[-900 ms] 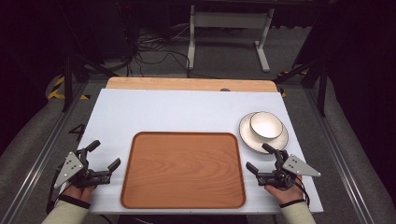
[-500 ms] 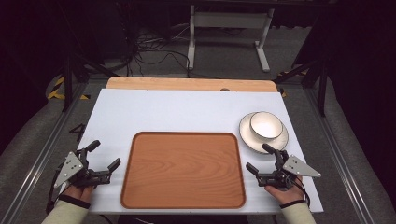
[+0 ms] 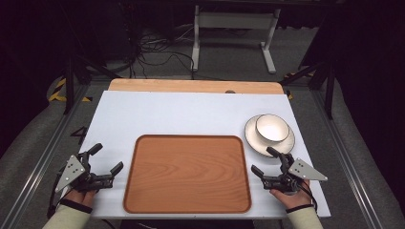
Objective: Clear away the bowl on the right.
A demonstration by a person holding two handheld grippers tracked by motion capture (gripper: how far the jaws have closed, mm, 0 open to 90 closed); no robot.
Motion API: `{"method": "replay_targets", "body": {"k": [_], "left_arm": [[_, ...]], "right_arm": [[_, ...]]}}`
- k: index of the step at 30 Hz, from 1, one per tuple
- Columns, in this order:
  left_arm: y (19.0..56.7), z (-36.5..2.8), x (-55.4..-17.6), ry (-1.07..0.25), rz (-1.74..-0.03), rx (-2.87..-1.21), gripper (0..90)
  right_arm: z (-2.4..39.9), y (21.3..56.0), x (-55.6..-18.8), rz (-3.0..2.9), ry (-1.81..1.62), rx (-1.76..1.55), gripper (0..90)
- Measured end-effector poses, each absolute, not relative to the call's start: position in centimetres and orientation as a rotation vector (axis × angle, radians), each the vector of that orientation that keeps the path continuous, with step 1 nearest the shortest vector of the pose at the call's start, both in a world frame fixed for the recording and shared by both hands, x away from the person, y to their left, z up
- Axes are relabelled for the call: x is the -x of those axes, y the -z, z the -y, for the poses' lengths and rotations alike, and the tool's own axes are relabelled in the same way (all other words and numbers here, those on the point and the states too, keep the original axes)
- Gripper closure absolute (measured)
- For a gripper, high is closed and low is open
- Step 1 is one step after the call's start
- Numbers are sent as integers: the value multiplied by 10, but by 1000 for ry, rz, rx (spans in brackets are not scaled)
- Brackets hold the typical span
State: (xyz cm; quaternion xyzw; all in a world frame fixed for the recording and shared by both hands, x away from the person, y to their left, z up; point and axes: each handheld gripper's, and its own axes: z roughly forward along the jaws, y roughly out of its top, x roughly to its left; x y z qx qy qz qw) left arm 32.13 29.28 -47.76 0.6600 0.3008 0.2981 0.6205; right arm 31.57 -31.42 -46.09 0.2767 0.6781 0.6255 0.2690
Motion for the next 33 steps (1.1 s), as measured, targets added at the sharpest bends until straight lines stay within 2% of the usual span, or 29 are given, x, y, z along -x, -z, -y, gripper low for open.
{"method": "replay_targets", "body": {"k": [7, 33], "left_arm": [[478, -293, -321, -686, -689, -1517, 2], [478, -293, -321, -685, -691, -1517, 2]], "right_arm": [[315, 461, -316, -1832, -1699, -734, 244], [305, 410, -318, -1851, -1746, -790, 214]]}}
